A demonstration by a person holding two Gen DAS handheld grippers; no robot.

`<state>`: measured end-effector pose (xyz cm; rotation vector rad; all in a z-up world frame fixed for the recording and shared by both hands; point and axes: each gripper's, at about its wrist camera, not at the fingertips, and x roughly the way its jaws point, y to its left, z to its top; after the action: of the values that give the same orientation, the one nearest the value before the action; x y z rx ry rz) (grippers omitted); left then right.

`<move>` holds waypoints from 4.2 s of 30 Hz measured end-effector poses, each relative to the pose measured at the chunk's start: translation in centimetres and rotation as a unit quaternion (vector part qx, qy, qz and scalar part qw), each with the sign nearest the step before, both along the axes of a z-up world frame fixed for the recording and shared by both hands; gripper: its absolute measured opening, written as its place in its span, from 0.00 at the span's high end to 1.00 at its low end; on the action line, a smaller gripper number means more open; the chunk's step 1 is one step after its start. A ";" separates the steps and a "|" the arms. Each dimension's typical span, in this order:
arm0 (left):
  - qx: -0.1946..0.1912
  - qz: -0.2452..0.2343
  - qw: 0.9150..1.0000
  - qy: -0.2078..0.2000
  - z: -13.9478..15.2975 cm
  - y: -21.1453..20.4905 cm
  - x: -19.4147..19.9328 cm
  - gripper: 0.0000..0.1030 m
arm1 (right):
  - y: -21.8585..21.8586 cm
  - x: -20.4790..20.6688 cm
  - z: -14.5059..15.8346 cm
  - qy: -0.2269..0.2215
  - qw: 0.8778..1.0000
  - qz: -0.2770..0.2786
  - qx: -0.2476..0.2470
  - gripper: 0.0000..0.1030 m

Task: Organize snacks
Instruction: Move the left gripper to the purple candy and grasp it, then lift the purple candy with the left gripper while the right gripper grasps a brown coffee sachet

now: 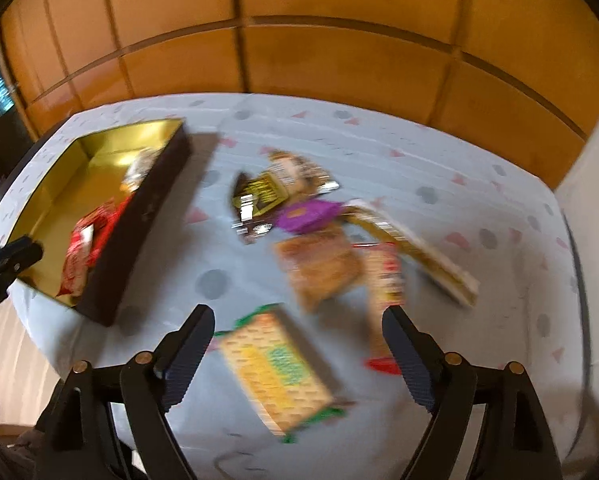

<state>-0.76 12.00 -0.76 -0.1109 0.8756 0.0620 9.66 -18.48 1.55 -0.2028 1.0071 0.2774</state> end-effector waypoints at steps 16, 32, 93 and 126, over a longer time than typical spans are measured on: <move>-0.035 -0.159 0.987 0.021 2.0 -8.9 4.7 0.65 | -13.8 5.1 -0.8 0.011 0.980 -0.183 0.082 0.16; 0.000 -0.270 0.959 0.089 -2.3 -20.2 15.1 0.59 | -14.0 5.1 -0.7 0.015 0.975 -0.184 0.124 0.13; -0.067 -0.249 0.963 0.082 -7.7 -15.0 2.6 0.80 | -5.9 15.8 -7.8 0.107 0.992 -0.057 -0.037 0.79; 0.094 -0.375 0.918 0.091 -5.6 -17.8 6.1 0.28 | -13.9 12.9 -8.4 0.136 0.977 -0.156 -0.040 0.41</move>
<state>5.34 -5.76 -6.41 0.4222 1.0450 -0.5695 22.60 -32.35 -6.85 -0.0766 1.3056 -0.0243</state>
